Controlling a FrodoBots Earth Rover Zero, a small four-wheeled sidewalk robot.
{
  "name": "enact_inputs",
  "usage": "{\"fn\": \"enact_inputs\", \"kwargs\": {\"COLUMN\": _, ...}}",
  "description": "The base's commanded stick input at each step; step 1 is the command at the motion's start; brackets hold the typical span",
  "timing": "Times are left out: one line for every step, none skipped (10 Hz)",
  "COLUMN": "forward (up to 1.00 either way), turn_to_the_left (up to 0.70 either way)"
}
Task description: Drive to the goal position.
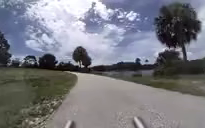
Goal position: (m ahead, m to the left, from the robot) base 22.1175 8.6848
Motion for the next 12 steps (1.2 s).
{"fn": "enact_inputs", "kwargs": {"forward": 0.85, "turn_to_the_left": 0.0}}
{"fn": "enact_inputs", "kwargs": {"forward": 0.85, "turn_to_the_left": 0.0}}
{"fn": "enact_inputs", "kwargs": {"forward": 0.85, "turn_to_the_left": 0.0}}
{"fn": "enact_inputs", "kwargs": {"forward": 0.85, "turn_to_the_left": 0.0}}
{"fn": "enact_inputs", "kwargs": {"forward": 0.85, "turn_to_the_left": 0.0}}
{"fn": "enact_inputs", "kwargs": {"forward": 0.85, "turn_to_the_left": 0.0}}
{"fn": "enact_inputs", "kwargs": {"forward": 0.85, "turn_to_the_left": 0.0}}
{"fn": "enact_inputs", "kwargs": {"forward": 0.85, "turn_to_the_left": 0.0}}
{"fn": "enact_inputs", "kwargs": {"forward": 0.85, "turn_to_the_left": 0.0}}
{"fn": "enact_inputs", "kwargs": {"forward": 0.85, "turn_to_the_left": 0.0}}
{"fn": "enact_inputs", "kwargs": {"forward": 0.85, "turn_to_the_left": 0.26}}
{"fn": "enact_inputs", "kwargs": {"forward": 0.85, "turn_to_the_left": 0.34}}
